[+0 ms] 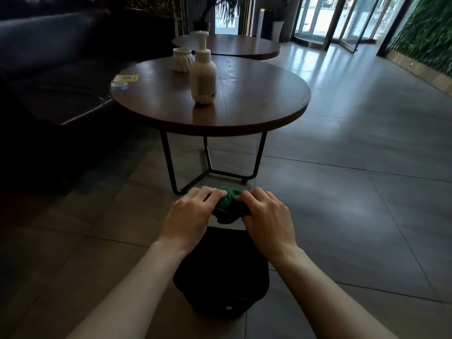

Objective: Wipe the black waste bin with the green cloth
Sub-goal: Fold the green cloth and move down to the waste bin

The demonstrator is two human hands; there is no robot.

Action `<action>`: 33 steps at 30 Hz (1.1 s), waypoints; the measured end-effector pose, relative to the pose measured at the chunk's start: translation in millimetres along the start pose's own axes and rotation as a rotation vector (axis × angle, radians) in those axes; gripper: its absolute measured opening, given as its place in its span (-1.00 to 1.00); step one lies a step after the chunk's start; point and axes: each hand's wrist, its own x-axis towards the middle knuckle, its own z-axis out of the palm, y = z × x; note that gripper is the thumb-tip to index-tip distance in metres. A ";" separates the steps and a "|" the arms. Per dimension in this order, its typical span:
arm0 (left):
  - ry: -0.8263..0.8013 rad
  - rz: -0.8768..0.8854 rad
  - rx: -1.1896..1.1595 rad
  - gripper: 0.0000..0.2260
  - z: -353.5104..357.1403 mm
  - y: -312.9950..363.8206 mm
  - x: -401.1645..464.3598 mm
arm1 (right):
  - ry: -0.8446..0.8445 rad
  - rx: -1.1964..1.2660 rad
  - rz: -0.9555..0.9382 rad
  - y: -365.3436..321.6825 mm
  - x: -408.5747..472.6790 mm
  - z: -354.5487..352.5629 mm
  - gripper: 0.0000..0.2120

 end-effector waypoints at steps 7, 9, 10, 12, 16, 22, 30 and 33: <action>0.008 -0.015 -0.002 -0.49 37.7 -7.4 -26.7 | -0.021 -0.006 -0.010 6.2 -23.3 37.5 -0.77; 0.020 -0.016 -0.003 -0.50 41.7 -8.7 -32.2 | -0.030 -0.002 -0.014 5.1 -26.7 41.5 -0.78; 0.024 -0.018 -0.002 -0.51 43.5 -8.8 -35.5 | -0.029 0.003 -0.017 4.2 -29.9 43.4 -0.77; 0.034 -0.026 -0.001 -0.50 45.0 -8.7 -40.6 | -0.025 0.018 -0.018 2.6 -34.8 45.4 -0.76; 0.041 -0.016 -0.016 -0.52 41.5 -4.1 -47.1 | -0.019 0.040 -0.027 -2.2 -41.4 42.9 -0.72; 0.108 0.021 -0.071 -0.65 41.2 11.0 -53.1 | 0.045 0.212 -0.080 -1.2 -55.8 47.0 -0.32; 0.050 0.032 -0.217 -0.60 59.6 17.6 -84.1 | 0.025 0.194 -0.191 14.1 -89.7 62.0 -0.45; -0.020 0.025 -0.186 -0.52 70.8 9.4 -97.5 | 0.023 0.183 -0.172 19.0 -100.9 66.1 -0.65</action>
